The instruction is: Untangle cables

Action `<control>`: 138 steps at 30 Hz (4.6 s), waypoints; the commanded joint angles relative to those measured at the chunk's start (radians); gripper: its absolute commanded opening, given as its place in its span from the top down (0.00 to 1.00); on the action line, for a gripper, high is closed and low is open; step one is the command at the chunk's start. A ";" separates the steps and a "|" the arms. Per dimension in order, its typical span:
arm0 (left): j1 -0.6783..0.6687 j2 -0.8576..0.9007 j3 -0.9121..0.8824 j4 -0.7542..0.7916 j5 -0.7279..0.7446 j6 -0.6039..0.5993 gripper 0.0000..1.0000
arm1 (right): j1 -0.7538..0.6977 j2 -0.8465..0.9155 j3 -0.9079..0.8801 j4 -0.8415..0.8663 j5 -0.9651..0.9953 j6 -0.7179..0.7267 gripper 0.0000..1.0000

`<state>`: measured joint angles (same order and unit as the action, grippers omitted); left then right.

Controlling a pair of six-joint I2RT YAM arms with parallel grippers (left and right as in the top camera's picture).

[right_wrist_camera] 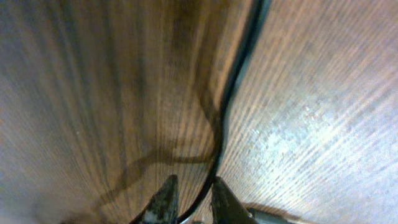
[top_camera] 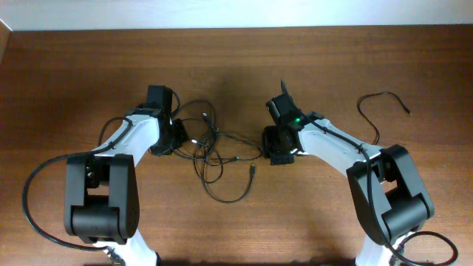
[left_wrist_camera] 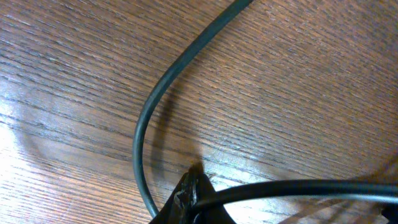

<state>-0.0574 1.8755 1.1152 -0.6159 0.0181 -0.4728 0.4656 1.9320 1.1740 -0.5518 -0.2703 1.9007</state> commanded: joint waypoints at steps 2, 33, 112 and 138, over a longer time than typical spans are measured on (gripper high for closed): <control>0.006 0.026 -0.023 0.003 0.002 -0.012 0.96 | 0.005 0.006 -0.012 -0.046 0.176 -0.096 0.96; 0.280 0.024 0.191 -0.245 0.009 0.018 1.00 | -0.166 -0.030 0.509 -0.815 0.837 -1.165 0.96; 0.072 -0.095 0.278 -0.229 0.056 0.167 1.00 | -0.371 0.146 0.737 -0.780 -0.053 -1.774 0.01; 0.217 -0.088 0.146 -0.262 0.011 0.122 0.92 | 0.131 0.262 0.735 -0.056 0.087 -1.807 0.06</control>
<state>0.1604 1.7901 1.2732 -0.8898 0.0212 -0.3378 0.5900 2.1475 1.9118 -0.6453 -0.2684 0.1097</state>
